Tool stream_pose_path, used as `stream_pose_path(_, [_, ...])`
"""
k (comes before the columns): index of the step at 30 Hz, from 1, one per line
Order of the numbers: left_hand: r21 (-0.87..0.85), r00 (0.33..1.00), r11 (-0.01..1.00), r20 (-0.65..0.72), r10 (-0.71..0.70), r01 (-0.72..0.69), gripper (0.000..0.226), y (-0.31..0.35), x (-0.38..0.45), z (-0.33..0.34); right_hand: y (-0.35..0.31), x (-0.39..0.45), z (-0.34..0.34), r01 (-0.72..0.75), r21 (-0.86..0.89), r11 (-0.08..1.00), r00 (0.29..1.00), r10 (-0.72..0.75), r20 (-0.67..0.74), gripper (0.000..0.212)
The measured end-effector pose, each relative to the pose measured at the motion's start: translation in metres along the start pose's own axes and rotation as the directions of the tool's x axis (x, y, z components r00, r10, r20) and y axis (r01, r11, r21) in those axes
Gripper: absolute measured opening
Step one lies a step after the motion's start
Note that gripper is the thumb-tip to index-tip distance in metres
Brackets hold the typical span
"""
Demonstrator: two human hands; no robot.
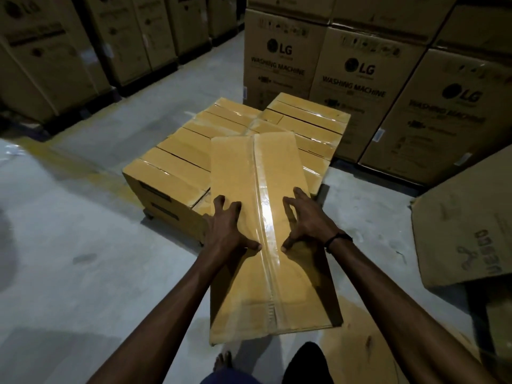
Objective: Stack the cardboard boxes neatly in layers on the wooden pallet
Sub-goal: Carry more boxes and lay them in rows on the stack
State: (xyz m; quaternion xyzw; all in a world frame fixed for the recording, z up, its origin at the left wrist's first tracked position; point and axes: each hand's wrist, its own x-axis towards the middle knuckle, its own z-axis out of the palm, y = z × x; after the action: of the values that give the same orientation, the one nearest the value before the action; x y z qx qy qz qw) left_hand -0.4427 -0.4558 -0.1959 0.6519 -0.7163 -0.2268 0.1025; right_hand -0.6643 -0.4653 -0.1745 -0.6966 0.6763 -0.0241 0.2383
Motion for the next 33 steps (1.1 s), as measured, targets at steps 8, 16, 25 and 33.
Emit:
stream_pose_path(8, [-0.098,0.958,0.963,-0.115,-0.263,0.253,0.129,0.050,0.056,0.045,0.063,0.096,-0.037,0.260,-0.102,0.960,0.963,-0.250,0.096,0.142])
stream_pose_path(16, [-0.202,0.845,0.868,-0.212,-0.490,0.453,0.123,0.112,0.074,0.076,0.098,0.157,-0.062,0.475,-0.139,0.869,0.872,-0.444,0.207,0.142])
stream_pose_path(25, [-0.277,0.715,0.741,-0.206,-0.668,0.612,0.131,0.094,0.121,0.115,0.094,0.248,-0.036,0.622,-0.143,0.770,0.761,-0.550,0.345,0.145])
stream_pose_path(33, [-0.324,0.649,0.663,-0.165,-0.742,0.675,0.131,0.054,0.191,0.150,0.091,0.342,0.009,0.635,-0.110,0.765,0.725,-0.541,0.427,0.145])
